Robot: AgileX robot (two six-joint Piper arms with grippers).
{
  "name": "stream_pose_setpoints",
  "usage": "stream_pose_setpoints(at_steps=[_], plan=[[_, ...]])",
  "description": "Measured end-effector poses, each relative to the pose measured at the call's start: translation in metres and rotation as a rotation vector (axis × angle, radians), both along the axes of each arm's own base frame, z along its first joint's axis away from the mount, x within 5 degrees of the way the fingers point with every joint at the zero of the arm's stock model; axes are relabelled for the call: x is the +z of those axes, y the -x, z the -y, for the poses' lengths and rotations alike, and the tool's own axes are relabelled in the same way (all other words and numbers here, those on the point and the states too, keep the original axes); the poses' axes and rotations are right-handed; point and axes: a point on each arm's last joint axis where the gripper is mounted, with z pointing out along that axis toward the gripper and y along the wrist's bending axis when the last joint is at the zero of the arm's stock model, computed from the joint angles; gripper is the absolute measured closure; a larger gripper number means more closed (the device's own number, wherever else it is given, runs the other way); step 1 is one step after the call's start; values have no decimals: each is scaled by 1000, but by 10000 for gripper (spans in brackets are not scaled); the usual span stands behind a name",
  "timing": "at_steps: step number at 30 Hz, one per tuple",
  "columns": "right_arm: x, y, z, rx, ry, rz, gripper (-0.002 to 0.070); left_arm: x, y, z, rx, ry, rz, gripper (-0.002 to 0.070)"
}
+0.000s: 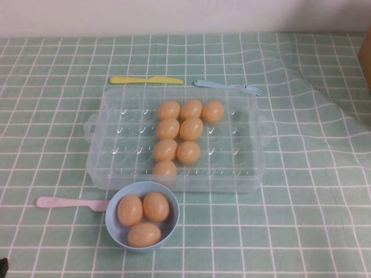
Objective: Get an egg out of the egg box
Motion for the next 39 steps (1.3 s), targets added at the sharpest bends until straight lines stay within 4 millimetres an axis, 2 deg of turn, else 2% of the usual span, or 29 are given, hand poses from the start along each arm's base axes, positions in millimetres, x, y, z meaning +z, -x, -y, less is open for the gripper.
stream_pose_setpoints(at_steps=[7, 11, 19, 25, 31, 35, 39], plan=[[0, 0, -1, 14, -29, -1, 694, 0, 0, 0, 0, 0, 0, 675], [2, 2, -9, 97, -28, -30, 694, 0, 0, 0, 0, 0, 0, 675], [42, -3, -29, 358, 89, -212, 694, 0, 0, 0, 0, 0, 0, 675], [62, -24, -34, 511, 229, -452, 694, 0, 0, 0, 0, 0, 0, 675], [77, -55, -30, 591, 361, -642, 694, 0, 0, 0, 0, 0, 0, 675], [86, -77, -30, 631, 402, -709, 694, 0, 0, 0, 0, 1, 0, 675], [90, -99, -44, 723, 484, -733, 694, 0, 0, 0, 0, 1, 0, 675]])
